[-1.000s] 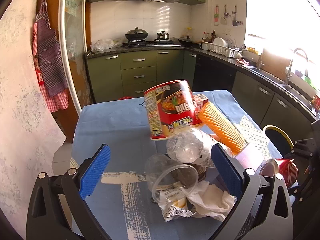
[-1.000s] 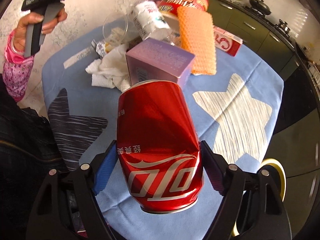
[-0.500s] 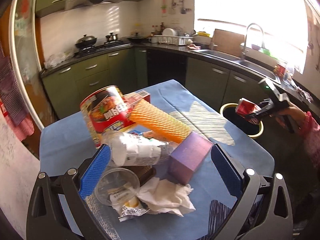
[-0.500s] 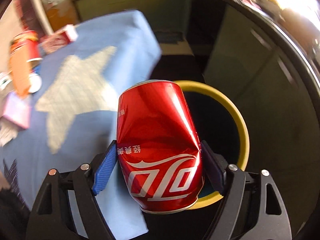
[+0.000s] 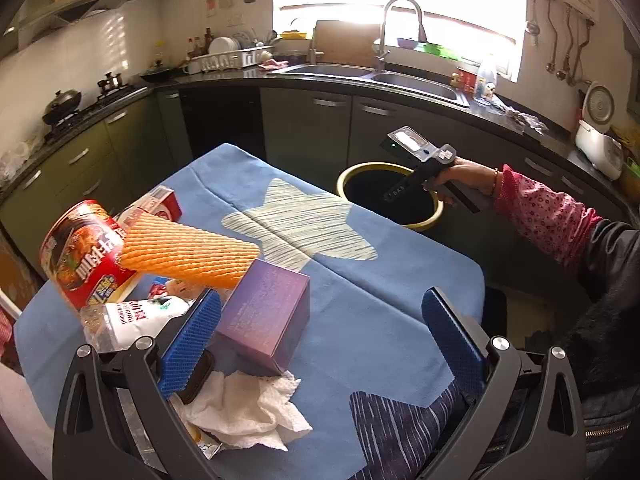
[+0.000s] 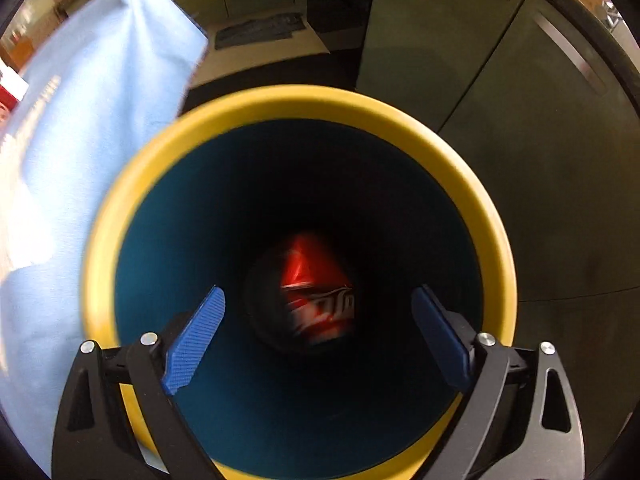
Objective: Collect trash
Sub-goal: 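Carry the can over the yellow-rimmed bin and open the right gripper, then grasp the purple box with the left gripper and lift it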
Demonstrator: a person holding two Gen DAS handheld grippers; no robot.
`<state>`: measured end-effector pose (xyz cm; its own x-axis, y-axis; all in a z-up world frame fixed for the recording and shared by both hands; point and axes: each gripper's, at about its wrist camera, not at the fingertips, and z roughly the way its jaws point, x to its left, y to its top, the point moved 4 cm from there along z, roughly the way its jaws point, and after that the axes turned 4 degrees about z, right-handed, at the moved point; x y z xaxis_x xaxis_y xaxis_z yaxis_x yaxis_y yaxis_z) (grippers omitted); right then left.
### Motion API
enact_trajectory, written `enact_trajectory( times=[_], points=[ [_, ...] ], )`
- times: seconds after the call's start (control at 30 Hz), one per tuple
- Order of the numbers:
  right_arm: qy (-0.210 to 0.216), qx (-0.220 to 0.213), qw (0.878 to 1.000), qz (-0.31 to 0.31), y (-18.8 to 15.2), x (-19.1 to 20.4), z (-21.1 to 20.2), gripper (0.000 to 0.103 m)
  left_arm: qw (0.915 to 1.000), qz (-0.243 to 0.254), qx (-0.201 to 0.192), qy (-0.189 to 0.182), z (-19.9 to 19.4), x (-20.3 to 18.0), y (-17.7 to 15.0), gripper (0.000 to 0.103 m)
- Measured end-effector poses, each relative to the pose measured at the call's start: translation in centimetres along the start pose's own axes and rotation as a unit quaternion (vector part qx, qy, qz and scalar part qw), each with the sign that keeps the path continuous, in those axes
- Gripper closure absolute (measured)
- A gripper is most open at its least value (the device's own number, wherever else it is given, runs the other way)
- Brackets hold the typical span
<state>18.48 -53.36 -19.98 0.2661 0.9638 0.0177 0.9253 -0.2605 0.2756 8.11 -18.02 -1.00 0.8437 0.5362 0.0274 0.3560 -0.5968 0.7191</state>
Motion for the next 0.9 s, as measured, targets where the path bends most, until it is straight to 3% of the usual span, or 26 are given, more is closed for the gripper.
enact_trajectory(
  times=[0.17,0.43,0.7,0.77,0.9],
  points=[
    [0.023,-0.025,0.999,-0.004,-2.2,0.5,-2.4,0.013,0.9988,0.025,0.021,-0.037,2.0,0.2,0.2,0.004],
    [0.061,-0.057,0.996,-0.014,-5.5,2.4,-5.5,0.013,0.9953,0.048,0.079,-0.028,7.2,2.7,0.5,0.004],
    [0.082,-0.063,0.994,-0.037,-6.0,5.0,-6.4,0.013,0.9913,0.042,0.122,-0.028,10.7,4.0,-0.5,0.004],
    [0.084,-0.063,0.994,-0.042,-6.1,5.5,-6.5,0.013,0.9905,0.044,0.127,-0.026,11.1,3.8,-0.7,0.006],
    [0.089,-0.065,0.993,-0.049,-6.2,5.5,-6.7,0.013,0.9879,0.058,0.143,-0.013,11.7,3.0,-1.2,0.022]
  ],
)
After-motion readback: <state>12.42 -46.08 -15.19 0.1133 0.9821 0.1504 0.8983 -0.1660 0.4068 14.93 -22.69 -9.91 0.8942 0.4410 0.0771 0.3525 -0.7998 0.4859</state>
